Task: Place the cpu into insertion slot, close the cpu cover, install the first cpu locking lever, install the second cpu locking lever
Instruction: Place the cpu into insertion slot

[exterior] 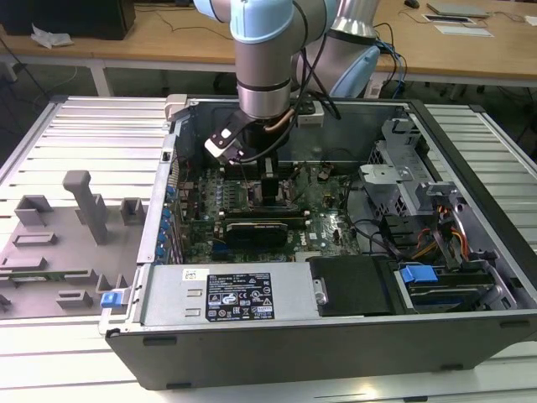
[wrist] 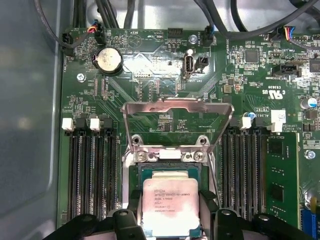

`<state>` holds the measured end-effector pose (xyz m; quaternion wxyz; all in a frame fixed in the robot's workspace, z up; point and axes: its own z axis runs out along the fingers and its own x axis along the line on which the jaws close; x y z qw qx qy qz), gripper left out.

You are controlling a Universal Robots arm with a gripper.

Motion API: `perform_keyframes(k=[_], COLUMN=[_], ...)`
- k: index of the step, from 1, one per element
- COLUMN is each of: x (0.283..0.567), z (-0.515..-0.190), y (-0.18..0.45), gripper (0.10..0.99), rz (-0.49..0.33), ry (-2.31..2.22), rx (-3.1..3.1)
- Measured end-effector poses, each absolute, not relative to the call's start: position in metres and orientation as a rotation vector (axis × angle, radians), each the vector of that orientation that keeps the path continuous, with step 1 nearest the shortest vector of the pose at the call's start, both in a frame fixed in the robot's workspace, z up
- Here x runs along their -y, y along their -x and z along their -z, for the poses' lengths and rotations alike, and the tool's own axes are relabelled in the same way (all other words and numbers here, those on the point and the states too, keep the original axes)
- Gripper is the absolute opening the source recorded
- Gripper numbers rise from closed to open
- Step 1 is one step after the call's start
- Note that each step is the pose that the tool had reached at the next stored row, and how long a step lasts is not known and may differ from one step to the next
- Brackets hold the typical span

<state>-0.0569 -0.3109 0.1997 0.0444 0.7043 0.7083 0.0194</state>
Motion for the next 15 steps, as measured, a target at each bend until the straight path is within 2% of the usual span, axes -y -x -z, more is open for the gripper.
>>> perform_keyframes(k=[10, 11, 12, 15], x=[0.3108, 0.3108, 0.3108, 0.3108], z=[-0.1995, -0.1995, -0.1995, -0.1995], y=[0.0554, 0.0554, 0.0554, 0.0554], gripper=[0.541, 0.553, 0.616, 0.616], rz=[-0.060, -0.060, -0.060, -0.060], ry=[-2.152, -2.152, -2.152, -2.152], rx=[-2.164, -2.164, -2.164, -2.164])
